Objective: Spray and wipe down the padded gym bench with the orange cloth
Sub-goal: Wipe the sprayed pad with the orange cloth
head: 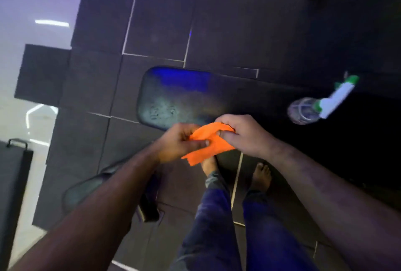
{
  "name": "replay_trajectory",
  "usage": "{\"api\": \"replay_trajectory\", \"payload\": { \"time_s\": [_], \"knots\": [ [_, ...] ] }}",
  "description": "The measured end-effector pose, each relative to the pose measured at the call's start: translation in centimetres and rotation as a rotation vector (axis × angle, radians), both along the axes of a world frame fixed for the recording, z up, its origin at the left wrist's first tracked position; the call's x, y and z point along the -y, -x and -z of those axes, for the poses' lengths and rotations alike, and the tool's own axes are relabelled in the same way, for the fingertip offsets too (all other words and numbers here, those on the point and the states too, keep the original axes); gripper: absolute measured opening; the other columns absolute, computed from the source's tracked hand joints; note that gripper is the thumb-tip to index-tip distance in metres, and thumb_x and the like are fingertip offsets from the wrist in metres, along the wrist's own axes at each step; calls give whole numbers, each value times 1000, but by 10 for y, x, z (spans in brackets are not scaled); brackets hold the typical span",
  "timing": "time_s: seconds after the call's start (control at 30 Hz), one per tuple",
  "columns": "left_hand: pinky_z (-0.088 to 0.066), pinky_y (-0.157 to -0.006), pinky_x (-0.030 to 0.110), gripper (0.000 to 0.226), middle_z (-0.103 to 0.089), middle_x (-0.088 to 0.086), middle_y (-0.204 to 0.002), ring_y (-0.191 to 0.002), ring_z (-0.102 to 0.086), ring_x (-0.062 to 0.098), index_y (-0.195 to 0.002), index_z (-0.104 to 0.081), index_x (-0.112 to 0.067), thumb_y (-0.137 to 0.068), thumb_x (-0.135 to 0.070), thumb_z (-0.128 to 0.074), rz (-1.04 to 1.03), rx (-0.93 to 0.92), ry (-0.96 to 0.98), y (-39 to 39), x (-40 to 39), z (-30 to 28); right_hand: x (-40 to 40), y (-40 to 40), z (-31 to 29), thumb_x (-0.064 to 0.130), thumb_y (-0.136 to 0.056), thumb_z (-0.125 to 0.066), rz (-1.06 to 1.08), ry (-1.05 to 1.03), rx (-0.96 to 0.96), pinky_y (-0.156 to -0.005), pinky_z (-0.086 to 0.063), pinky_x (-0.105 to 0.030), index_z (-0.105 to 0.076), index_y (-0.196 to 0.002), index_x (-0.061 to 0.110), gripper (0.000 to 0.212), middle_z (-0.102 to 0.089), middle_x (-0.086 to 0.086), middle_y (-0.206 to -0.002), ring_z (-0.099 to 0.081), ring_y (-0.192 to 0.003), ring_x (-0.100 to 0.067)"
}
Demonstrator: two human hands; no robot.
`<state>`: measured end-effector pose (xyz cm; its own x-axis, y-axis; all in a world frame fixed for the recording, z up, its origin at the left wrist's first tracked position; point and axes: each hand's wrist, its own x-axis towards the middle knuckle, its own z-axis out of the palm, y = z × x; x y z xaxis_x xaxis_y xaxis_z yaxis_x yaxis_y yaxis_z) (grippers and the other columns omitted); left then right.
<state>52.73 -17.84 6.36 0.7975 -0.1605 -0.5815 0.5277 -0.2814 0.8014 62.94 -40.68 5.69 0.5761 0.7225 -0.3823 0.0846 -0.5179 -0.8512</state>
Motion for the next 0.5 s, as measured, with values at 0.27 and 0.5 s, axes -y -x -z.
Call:
{"api": "replay_trajectory", "payload": {
  "time_s": [0.27,0.5],
  "knots": [
    [-52,-62,25,25,-69,-21,-64,-61,-62,-6,-81,-72,-31,-98,-12,-73,-601,110,-626,42,-113,9,-118,-23,45,42,-90,-82,-54,196,200,-110,-49,-40,-68,-136,16,55,-67,-5,-138,-61,-127,-23],
    [-52,-82,48,47,-73,21,-110,-101,-68,46,-145,-67,-12,-98,-17,-66,-272,136,-1081,26,-147,42,-120,-26,99,68,-99,-48,-190,575,549,-128,-18,-63,-31,-166,21,84,-18,-12,-177,-12,-163,-38]
  ]
}}
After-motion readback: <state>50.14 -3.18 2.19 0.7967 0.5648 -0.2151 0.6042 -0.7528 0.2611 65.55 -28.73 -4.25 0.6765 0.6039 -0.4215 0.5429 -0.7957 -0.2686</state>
